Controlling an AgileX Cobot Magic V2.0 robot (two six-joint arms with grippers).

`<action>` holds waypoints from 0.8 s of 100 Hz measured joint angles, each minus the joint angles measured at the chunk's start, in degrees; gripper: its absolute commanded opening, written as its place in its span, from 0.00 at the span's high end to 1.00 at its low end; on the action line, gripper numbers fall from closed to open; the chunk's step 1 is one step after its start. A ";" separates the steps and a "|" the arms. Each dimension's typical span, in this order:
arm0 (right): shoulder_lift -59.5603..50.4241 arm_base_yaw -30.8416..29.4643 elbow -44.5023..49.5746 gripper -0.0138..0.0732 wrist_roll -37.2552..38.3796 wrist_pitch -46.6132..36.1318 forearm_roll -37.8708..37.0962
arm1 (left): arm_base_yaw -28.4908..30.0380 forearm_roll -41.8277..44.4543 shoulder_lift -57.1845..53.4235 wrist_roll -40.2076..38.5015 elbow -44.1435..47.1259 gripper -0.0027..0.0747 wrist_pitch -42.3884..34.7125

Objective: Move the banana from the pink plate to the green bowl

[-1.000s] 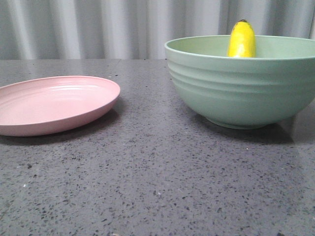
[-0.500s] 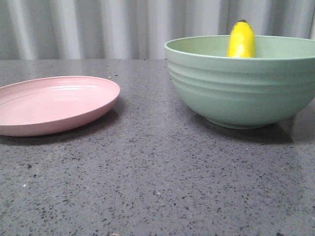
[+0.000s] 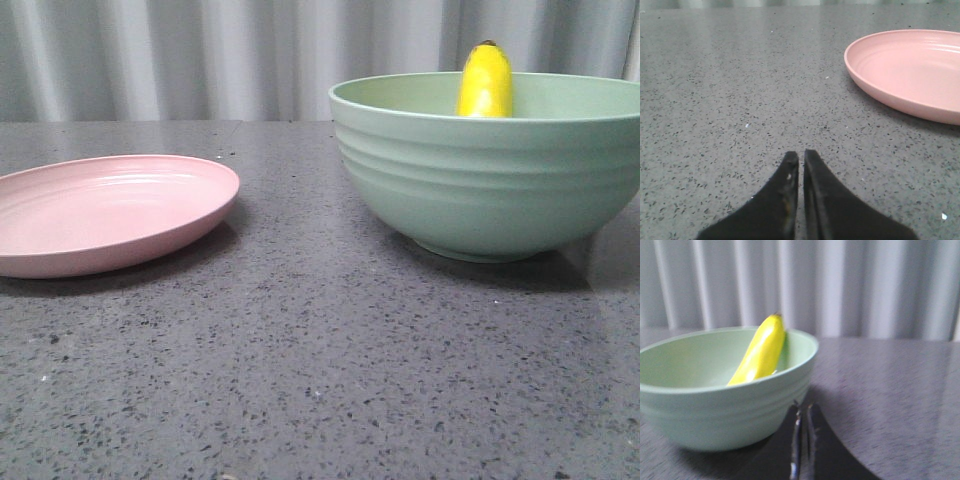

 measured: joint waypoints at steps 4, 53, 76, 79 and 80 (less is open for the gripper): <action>-1.09 -1.97 0.00 0.91 0.11 -0.11 0.00 | 0.00 0.00 0.00 0.00 0.00 0.99 0.00; -3.08 -16.76 0.00 0.91 2.26 20.74 0.00 | 0.00 0.00 0.00 0.00 0.00 0.99 0.00; -3.08 -16.89 0.00 0.91 1.57 22.17 0.00 | 0.00 0.00 0.00 0.00 0.00 0.99 0.00; -3.08 -16.89 0.00 0.91 1.57 22.17 0.00 | 0.00 0.00 0.00 0.00 0.00 0.99 0.00; -3.08 -16.89 0.00 0.91 1.57 22.17 0.00 | 0.00 0.00 0.00 0.00 0.00 0.99 0.00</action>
